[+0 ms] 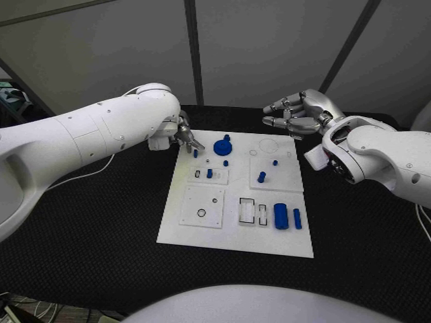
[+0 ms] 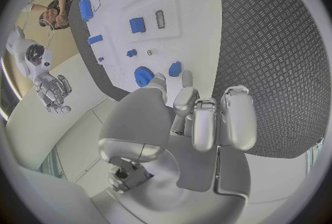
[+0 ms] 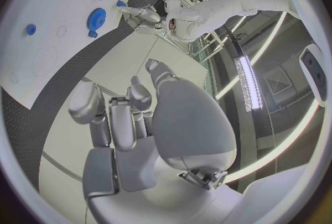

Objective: Assemble the parts on the task board

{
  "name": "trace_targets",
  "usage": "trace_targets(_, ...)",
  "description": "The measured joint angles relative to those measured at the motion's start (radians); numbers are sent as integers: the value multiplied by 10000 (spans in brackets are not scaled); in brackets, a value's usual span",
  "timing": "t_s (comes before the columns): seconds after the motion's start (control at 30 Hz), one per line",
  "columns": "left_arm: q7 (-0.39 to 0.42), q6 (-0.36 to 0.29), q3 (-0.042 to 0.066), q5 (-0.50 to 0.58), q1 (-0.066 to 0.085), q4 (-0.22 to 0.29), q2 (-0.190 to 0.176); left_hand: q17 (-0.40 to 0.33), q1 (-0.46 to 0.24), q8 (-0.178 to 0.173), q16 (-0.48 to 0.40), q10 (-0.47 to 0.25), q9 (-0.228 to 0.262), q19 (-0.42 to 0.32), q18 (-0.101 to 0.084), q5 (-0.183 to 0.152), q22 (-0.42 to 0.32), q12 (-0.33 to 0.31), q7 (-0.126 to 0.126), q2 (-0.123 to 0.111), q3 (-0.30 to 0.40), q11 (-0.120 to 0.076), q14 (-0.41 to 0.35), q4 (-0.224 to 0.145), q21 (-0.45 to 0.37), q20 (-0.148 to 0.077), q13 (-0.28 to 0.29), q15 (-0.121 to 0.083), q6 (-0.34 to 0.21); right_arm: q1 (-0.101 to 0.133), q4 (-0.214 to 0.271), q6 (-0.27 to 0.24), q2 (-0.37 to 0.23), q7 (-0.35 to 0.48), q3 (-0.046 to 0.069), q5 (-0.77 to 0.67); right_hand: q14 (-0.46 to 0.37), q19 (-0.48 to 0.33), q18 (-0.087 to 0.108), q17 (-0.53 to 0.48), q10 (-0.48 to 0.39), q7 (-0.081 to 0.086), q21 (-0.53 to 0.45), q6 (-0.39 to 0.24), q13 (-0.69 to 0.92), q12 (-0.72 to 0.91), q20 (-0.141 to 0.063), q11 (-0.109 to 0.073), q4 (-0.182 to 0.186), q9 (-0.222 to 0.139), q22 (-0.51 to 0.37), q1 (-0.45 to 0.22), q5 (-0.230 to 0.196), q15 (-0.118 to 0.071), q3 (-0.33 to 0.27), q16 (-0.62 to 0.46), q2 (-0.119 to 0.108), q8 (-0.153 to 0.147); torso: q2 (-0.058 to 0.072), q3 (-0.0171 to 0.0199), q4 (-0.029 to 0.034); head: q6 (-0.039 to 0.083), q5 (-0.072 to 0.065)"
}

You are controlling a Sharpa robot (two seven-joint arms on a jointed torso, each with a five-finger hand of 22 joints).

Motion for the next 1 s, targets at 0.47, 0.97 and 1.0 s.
trace_targets(0.47, 108, 62, -6, -23, -49, -32, 35, 0, 530, 39, 0, -36, 21, -1, 4, 0, 0, 0, -37, 420, 166, -36, 0, -220, 0, 0, 10, 0, 37, 0, -6, 10, 18, 0, 0, 1, 0, 0, 0, 0, 0, 0, 0, 0, 1, 0, 0, 0, 0, 0, 0, 0, 0, 0, 0, 0, 0, 0, 1, 0, -3, 3, -11)
trace_targets(0.97, 344, 44, -6, 143, -53, 17, -28, 0, 1911, -59, 0, -110, 0, 73, 2, -7, -1, -128, -104, 1087, 1461, -104, 26, -1282, 38, -73, -52, -98, -112, 0, -27, 21, 30, 1, 1, 2, 0, 0, 0, 0, 0, 0, 0, 0, 2, 0, 0, 0, 0, 0, 0, 0, 0, 0, 0, 0, 0, 0, 3, 0, 1, -34, -19)
trace_targets(1.0, 365, 39, -6, 176, -53, 38, -55, 0, 1945, -59, 0, -124, 0, 72, 2, -83, -1, -128, -87, 1081, 1634, -91, 27, -1334, 38, -73, -67, -97, -129, 0, -32, 22, 32, 1, 1, 2, 0, 0, 0, 0, 0, 0, 0, 0, 2, 0, 0, 0, 0, 0, 0, 0, 0, 0, 0, 0, 0, 0, 3, -1, 2, -35, -16)
